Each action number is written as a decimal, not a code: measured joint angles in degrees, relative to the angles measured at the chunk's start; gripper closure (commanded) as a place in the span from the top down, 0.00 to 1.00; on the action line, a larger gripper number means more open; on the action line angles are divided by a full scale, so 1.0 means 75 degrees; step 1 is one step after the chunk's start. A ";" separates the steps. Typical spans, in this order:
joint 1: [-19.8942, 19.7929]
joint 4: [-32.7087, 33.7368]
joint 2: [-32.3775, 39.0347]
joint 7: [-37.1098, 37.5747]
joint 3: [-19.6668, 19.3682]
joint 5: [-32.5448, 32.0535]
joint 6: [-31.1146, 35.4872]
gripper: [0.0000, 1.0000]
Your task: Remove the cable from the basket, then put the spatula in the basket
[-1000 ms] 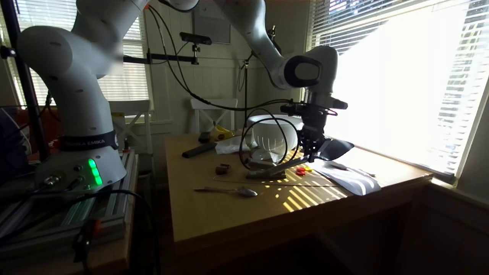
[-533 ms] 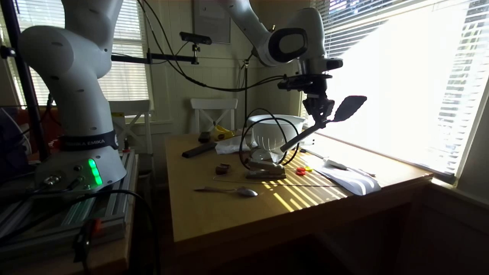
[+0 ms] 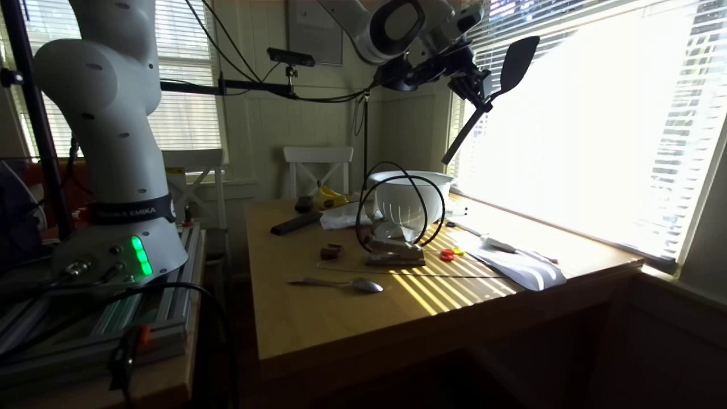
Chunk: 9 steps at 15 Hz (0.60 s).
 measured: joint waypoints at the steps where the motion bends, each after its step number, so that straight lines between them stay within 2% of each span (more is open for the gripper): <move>1: 0.0135 -0.0068 -0.0116 0.0123 -0.0023 -0.0107 0.0337 0.06; 4: 0.0449 0.0031 -0.0147 0.0145 0.0096 -0.0267 0.0532 0.06; 6: 0.0417 0.0249 -0.0030 -0.0391 0.0648 0.0040 0.0122 0.06; 9: 0.0209 0.0832 0.0373 -0.1607 0.1613 0.0954 -0.0932 0.06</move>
